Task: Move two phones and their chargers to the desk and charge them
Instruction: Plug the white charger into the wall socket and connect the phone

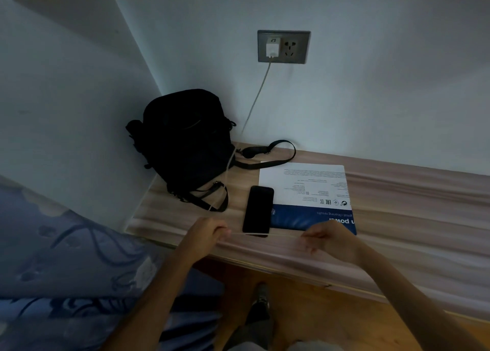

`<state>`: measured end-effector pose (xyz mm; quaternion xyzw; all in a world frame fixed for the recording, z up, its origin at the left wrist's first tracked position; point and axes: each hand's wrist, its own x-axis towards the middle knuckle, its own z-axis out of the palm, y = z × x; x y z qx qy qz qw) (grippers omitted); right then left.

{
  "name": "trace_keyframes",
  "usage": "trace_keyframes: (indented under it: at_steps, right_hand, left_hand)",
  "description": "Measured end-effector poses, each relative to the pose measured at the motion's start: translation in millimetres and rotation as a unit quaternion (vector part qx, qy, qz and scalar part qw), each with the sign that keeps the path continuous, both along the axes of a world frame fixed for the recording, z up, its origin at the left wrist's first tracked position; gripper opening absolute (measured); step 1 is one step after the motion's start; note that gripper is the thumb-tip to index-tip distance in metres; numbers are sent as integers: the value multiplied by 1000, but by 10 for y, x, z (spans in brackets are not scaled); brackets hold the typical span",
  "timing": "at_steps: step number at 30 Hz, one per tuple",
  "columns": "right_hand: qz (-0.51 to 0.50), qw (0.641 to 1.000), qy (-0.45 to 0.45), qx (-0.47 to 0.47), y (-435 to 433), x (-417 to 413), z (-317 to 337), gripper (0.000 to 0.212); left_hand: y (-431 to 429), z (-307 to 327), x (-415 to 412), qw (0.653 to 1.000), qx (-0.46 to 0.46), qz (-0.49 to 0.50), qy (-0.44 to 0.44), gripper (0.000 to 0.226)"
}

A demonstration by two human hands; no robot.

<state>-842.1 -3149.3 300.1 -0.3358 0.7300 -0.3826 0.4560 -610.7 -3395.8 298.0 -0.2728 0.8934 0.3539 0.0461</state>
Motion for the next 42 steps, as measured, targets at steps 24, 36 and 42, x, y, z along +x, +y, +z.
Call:
trace_keyframes:
  at_steps: [24, 36, 42]
  right_hand:
    - [-142, 976, -165, -7, -562, 690, -497, 26]
    - [-203, 974, -85, 59, -508, 848, -700, 31]
    - [-185, 981, -26, 47, -587, 895, -617, 23]
  left_hand:
    - [132, -661, -727, 990, -17, 117, -73, 52]
    - [367, -820, -1294, 976, -12, 158, -152, 116]
    - [196, -667, -1336, 968, 105, 199, -113, 74]
